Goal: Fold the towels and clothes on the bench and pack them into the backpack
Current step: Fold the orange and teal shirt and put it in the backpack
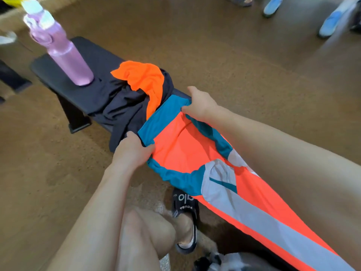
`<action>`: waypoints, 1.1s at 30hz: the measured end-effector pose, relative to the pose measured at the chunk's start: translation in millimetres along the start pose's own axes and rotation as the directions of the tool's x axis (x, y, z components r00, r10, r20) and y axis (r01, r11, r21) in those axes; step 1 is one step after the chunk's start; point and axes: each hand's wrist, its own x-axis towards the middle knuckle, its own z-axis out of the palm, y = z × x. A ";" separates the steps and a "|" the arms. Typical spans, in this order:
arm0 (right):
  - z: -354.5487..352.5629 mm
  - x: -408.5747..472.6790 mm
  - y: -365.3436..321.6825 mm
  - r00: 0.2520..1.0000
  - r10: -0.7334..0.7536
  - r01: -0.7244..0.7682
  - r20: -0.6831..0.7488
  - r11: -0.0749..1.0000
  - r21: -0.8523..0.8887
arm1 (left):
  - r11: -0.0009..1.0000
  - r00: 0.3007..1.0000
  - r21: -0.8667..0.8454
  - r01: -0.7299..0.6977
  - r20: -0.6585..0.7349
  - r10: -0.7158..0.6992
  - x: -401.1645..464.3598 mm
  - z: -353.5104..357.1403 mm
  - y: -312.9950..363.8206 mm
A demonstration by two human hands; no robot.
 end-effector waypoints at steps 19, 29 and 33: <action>-77.0 -68.2 28.9 0.992 -0.003 -0.099 0.124 0.574 0.813 | 0.613 0.818 -0.573 -0.544 -0.201 0.539 -112.8 -23.3 62.1; -109.1 -236.4 191.6 0.970 0.230 -0.186 0.074 0.514 0.838 | 0.302 0.289 -0.042 -0.952 0.197 0.937 -203.0 74.7 141.9; -83.3 -267.9 232.6 0.915 0.387 -0.340 0.117 0.581 0.740 | 0.279 0.290 0.081 -0.957 0.300 0.908 -225.8 124.5 144.7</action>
